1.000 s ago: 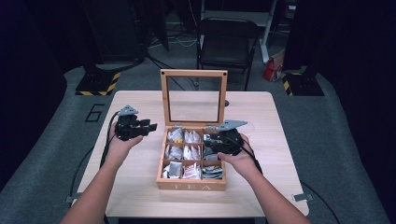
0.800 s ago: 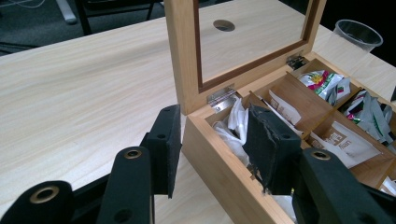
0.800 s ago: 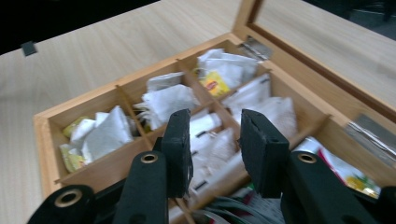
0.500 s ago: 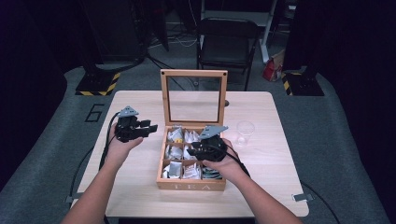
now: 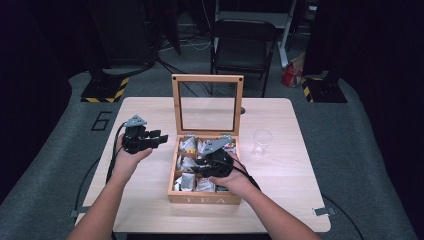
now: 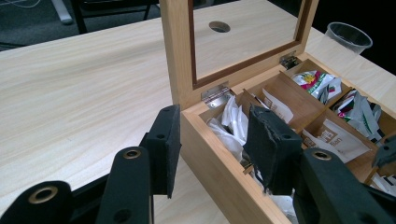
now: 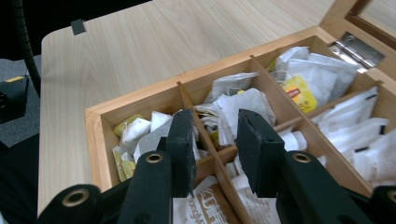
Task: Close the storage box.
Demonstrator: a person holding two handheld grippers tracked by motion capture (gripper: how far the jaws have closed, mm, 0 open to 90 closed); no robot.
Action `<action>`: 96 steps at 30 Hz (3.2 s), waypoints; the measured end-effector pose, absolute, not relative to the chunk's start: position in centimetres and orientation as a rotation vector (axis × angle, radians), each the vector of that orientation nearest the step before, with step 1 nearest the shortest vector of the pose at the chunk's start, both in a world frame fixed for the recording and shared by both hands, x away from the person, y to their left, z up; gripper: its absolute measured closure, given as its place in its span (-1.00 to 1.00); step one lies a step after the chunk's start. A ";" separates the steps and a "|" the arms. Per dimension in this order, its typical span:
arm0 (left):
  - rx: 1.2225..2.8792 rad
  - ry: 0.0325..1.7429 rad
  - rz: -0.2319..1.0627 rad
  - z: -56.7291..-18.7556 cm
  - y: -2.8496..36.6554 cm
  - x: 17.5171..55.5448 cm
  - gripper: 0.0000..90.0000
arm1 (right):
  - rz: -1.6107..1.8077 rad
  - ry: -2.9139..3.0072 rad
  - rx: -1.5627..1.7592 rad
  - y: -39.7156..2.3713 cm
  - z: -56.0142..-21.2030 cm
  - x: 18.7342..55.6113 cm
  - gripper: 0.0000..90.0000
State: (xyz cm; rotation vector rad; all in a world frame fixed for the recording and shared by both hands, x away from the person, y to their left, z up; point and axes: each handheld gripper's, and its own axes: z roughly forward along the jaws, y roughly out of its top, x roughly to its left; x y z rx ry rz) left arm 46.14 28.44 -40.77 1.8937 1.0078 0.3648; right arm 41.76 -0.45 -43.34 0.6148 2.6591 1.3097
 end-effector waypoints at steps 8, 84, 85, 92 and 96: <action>1.896 1.007 0.377 -40.6 28.4 46.1 0.22 | 1.300 2.696 0.603 0.8 -43.9 41.7 0.51; 1.874 1.005 0.422 -38.9 28.9 46.0 0.22 | 1.369 2.682 0.401 0.3 -35.8 41.1 0.99; 1.877 1.005 0.421 -38.9 28.9 46.0 0.22 | 1.370 2.678 0.401 0.2 -35.7 41.1 0.99; 1.873 1.005 0.422 -38.8 28.9 46.1 0.20 | 1.371 2.668 0.411 0.0 -35.4 41.2 0.99; 1.873 1.005 0.417 -38.7 29.0 46.1 0.21 | 1.367 2.662 0.438 -0.4 -35.4 41.4 0.99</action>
